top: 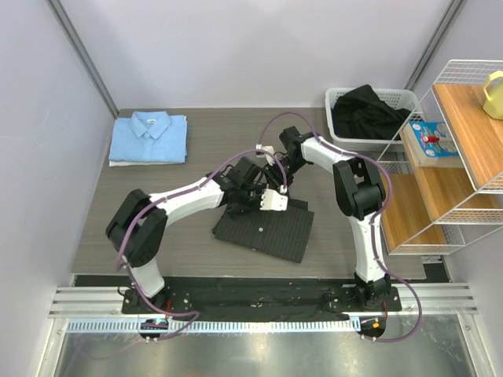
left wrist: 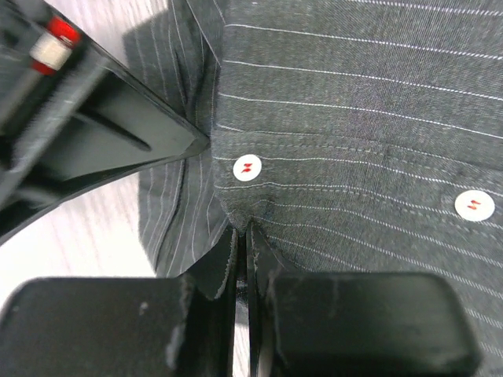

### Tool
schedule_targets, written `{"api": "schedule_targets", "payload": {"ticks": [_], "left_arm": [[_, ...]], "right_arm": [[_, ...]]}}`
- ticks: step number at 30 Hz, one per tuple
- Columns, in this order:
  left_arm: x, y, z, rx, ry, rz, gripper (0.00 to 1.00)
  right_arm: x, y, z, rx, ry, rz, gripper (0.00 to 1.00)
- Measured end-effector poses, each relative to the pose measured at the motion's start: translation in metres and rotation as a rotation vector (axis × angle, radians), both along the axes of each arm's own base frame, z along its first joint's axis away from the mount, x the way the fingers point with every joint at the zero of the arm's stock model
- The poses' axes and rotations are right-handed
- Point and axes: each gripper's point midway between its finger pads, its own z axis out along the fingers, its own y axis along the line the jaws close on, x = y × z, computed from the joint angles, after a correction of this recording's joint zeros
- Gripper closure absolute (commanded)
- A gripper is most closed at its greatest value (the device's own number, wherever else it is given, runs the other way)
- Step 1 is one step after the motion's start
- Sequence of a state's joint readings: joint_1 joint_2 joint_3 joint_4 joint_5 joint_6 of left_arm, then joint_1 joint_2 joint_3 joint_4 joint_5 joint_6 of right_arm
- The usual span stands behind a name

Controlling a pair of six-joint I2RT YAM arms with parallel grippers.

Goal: Fold and stack the long sleeve shirts
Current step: Fold the shirt

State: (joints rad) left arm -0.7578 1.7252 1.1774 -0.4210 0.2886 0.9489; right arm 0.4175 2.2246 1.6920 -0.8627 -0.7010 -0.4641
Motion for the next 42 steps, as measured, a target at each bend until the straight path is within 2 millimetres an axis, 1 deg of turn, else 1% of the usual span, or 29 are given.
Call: {"api": "schedule_targets", "payload": {"ticks": [3,5,9,11,14,15,18,20,22,23,24,27,30,33,35,37,42], "left_arm": [[0.007,0.001,-0.016,0.014,0.013,0.012,0.96],[0.008,0.002,-0.025,0.025,0.030,0.020,0.96],[0.002,0.001,-0.026,0.024,0.053,0.035,0.95],[-0.008,0.001,-0.027,0.024,0.071,0.041,0.94],[-0.036,0.003,-0.031,0.039,0.123,0.045,0.94],[-0.047,0.004,-0.031,0.044,0.149,0.050,0.94],[-0.067,0.005,-0.027,0.041,0.212,0.077,0.94],[-0.075,0.006,-0.023,0.036,0.251,0.110,0.93],[-0.077,0.008,-0.022,0.038,0.279,0.145,0.89],[-0.077,0.009,-0.021,0.038,0.288,0.158,0.86],[-0.077,0.010,-0.021,0.038,0.296,0.170,0.75],[-0.074,0.015,-0.018,0.035,0.324,0.205,0.57],[-0.066,0.021,-0.011,0.013,0.362,0.243,0.48],[-0.055,0.026,0.002,-0.034,0.395,0.270,0.45],[-0.052,0.030,0.010,-0.063,0.409,0.280,0.44],[-0.056,0.028,0.016,-0.086,0.433,0.264,0.43],[-0.069,0.020,0.020,-0.123,0.497,0.211,0.41]], "right_arm": [[-0.001,0.001,0.000,0.007,0.005,0.006,0.64],[-0.002,0.001,0.000,0.014,0.010,0.010,0.64],[-0.007,0.002,-0.001,0.025,0.023,0.018,0.65],[-0.014,0.003,-0.001,0.038,0.041,0.023,0.65],[-0.033,0.003,-0.001,0.043,0.077,0.036,0.65],[-0.044,0.003,-0.001,0.043,0.098,0.043,0.65],[-0.066,0.003,-0.001,0.039,0.136,0.062,0.65],[-0.077,0.002,-0.001,0.032,0.151,0.070,0.64],[-0.080,0.004,-0.001,0.030,0.153,0.078,0.61],[-0.080,0.004,-0.001,0.030,0.152,0.078,0.60],[-0.080,0.004,-0.001,0.028,0.154,0.075,0.59],[-0.073,0.004,0.004,0.030,0.144,0.057,0.56],[-0.057,0.006,0.014,0.044,0.114,0.033,0.55],[-0.039,0.005,0.026,0.065,0.077,-0.001,0.55],[-0.035,0.004,0.032,0.073,0.075,-0.021,0.55],[-0.032,0.003,0.036,0.083,0.094,-0.051,0.56],[-0.034,0.009,0.040,0.099,0.129,-0.081,0.58]]}}
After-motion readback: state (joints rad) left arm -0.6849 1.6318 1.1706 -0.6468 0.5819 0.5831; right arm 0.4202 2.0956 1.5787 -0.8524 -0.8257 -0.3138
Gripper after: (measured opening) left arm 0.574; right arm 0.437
